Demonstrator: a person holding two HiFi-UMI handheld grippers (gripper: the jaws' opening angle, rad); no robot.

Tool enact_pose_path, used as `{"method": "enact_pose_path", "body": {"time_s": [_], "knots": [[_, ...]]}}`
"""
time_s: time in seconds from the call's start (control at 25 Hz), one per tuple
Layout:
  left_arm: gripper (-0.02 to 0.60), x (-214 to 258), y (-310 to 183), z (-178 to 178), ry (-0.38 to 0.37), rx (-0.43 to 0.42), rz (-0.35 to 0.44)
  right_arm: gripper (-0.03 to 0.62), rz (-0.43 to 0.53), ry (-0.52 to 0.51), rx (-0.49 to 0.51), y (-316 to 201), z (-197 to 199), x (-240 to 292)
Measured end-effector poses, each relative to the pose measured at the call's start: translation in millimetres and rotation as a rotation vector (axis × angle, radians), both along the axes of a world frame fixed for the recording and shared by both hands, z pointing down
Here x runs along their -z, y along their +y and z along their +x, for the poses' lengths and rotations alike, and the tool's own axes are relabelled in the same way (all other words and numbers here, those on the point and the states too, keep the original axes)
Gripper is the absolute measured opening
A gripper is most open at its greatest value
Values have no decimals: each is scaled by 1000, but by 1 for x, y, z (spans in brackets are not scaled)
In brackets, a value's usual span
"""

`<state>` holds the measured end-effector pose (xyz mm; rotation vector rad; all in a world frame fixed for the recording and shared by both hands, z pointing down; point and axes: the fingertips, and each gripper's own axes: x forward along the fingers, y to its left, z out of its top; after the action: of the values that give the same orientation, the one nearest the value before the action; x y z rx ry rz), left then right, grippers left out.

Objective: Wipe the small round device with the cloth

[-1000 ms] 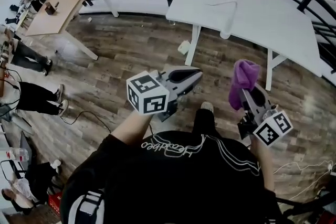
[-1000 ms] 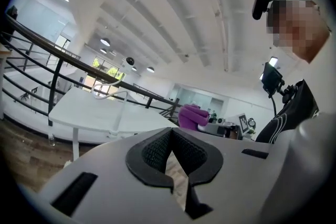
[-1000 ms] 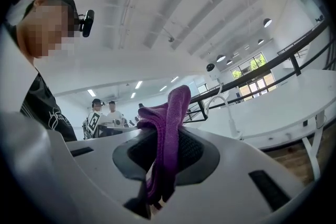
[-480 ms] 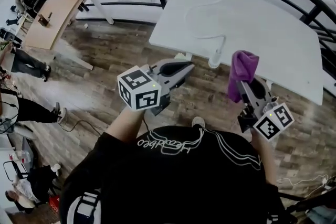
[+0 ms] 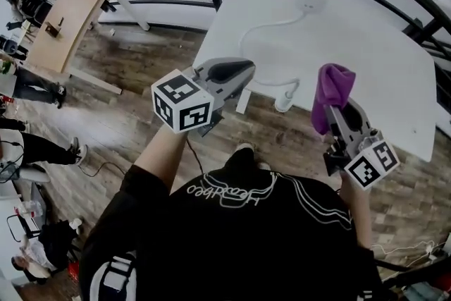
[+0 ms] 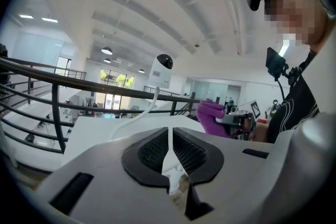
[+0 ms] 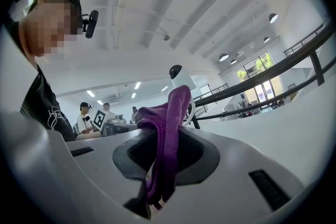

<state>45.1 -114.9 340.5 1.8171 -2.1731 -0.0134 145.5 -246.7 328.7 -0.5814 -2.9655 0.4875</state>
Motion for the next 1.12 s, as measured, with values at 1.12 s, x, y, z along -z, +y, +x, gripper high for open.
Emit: {"method": "enact_pose_path", "body": {"time_s": [1.12], "knots": [[124, -67, -97, -132, -285, -453, -283, 66, 42, -8, -260, -28, -85, 8]]}}
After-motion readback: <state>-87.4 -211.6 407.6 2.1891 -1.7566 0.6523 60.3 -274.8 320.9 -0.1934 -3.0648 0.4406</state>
